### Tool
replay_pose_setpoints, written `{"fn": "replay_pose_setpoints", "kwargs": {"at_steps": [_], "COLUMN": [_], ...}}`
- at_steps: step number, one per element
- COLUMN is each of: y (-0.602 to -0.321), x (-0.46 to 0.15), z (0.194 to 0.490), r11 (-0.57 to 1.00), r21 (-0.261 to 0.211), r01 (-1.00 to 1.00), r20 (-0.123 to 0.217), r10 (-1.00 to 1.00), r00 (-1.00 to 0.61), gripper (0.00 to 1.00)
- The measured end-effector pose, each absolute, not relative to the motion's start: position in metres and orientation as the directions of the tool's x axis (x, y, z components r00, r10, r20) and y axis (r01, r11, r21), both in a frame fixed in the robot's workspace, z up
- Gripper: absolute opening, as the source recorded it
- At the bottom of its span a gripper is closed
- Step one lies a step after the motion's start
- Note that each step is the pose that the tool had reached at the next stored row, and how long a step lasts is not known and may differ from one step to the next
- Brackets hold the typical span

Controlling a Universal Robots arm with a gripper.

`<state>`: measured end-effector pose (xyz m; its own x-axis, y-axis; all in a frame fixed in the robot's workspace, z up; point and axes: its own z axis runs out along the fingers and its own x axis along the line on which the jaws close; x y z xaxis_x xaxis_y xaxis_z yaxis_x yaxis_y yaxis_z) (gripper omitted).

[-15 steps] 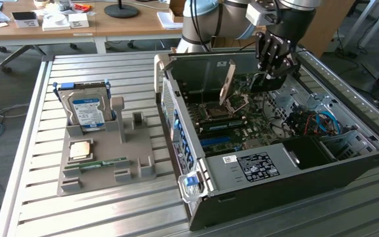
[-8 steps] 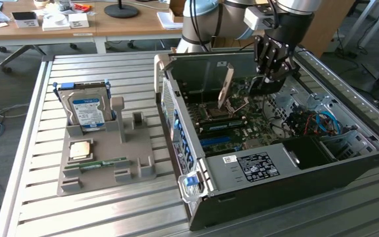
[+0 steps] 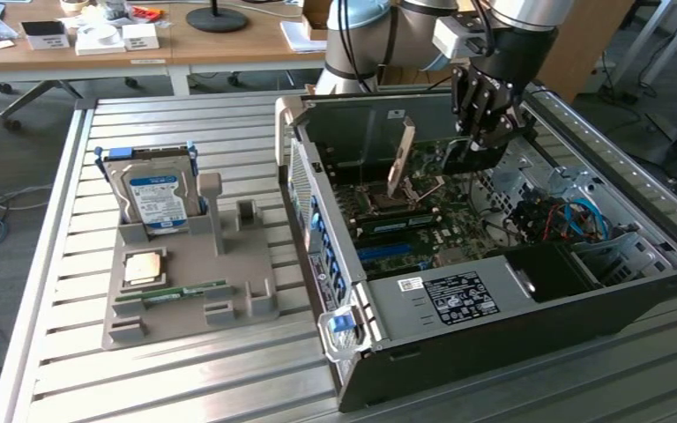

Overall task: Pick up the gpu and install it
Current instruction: 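Insert the gpu into the slot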

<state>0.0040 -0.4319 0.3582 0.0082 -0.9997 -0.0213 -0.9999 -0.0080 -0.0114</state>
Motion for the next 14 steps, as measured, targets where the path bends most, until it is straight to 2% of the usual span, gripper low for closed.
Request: {"fn": "replay_pose_setpoints", "kwargs": {"at_steps": [14], "y": [-0.4319], "x": [0.0040], "z": [0.3531], "r11": [-0.008], "r21": [-0.011], "r01": [-1.000], "r20": [-0.021], "r10": [-1.000], "r00": [0.008], "gripper": [0.27]}}
